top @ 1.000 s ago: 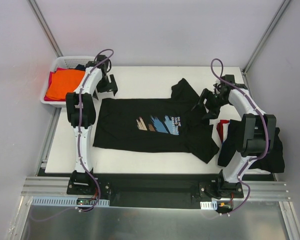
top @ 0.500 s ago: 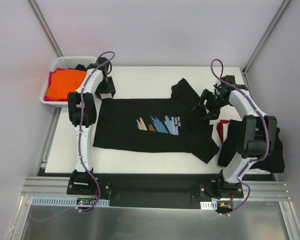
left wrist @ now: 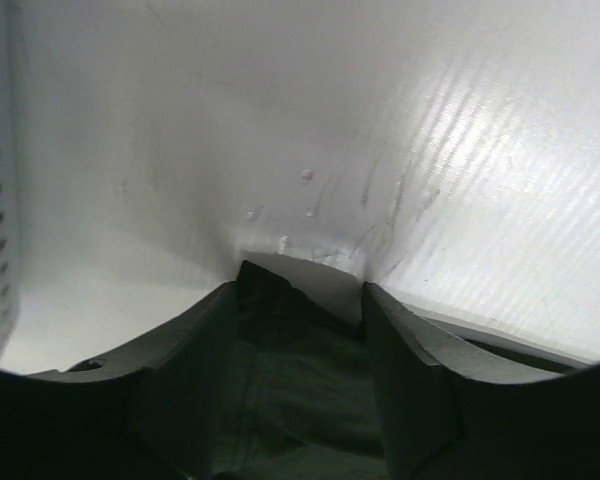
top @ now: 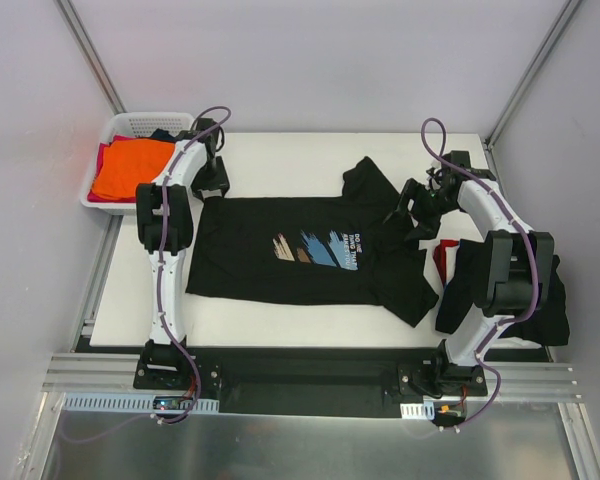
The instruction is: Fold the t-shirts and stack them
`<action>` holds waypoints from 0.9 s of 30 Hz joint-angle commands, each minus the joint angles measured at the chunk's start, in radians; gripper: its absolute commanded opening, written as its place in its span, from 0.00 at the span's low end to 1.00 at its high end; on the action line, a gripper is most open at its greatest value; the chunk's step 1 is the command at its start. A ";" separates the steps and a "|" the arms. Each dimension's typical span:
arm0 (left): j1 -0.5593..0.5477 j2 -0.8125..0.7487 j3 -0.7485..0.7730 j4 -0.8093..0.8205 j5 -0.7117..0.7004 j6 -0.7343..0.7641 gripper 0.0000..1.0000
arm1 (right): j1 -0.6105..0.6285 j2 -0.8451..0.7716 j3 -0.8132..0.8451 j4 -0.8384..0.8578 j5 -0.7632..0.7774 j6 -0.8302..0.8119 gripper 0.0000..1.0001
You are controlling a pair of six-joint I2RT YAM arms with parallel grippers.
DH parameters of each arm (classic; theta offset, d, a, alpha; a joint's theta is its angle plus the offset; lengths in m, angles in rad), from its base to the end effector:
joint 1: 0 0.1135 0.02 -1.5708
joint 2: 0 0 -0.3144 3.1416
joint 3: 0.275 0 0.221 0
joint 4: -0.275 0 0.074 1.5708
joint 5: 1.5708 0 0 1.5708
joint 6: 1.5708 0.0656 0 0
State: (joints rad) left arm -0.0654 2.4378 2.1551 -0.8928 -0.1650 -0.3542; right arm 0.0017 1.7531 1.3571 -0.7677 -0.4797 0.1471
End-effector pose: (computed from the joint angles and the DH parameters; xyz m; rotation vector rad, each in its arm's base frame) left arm 0.5337 -0.0242 0.1872 -0.4359 2.6848 0.1065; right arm 0.3487 0.0309 0.2746 0.0600 2.6931 0.6974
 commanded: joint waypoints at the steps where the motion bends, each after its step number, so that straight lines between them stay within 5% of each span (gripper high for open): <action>1: 0.032 -0.016 -0.024 -0.029 -0.090 0.000 0.46 | 0.009 -0.007 0.005 -0.021 -0.010 -0.017 0.78; 4: 0.032 -0.014 -0.015 -0.029 -0.073 -0.005 0.33 | 0.015 -0.009 -0.001 -0.021 -0.005 -0.014 0.78; 12: 0.032 -0.017 -0.023 -0.029 -0.088 -0.008 0.31 | 0.023 -0.021 -0.032 -0.013 0.006 -0.014 0.78; 18: 0.032 -0.019 -0.024 -0.028 -0.096 -0.009 0.10 | 0.029 -0.020 -0.027 -0.013 0.007 -0.012 0.78; 27: 0.032 -0.031 -0.034 -0.029 -0.094 -0.011 0.05 | 0.032 -0.020 -0.029 -0.015 0.024 -0.012 0.77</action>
State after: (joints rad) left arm -0.0505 2.4359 2.1460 -0.8932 -0.2207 -0.3595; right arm 0.0261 1.7531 1.3258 -0.7700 -0.4751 0.1452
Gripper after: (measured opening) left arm 0.064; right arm 0.775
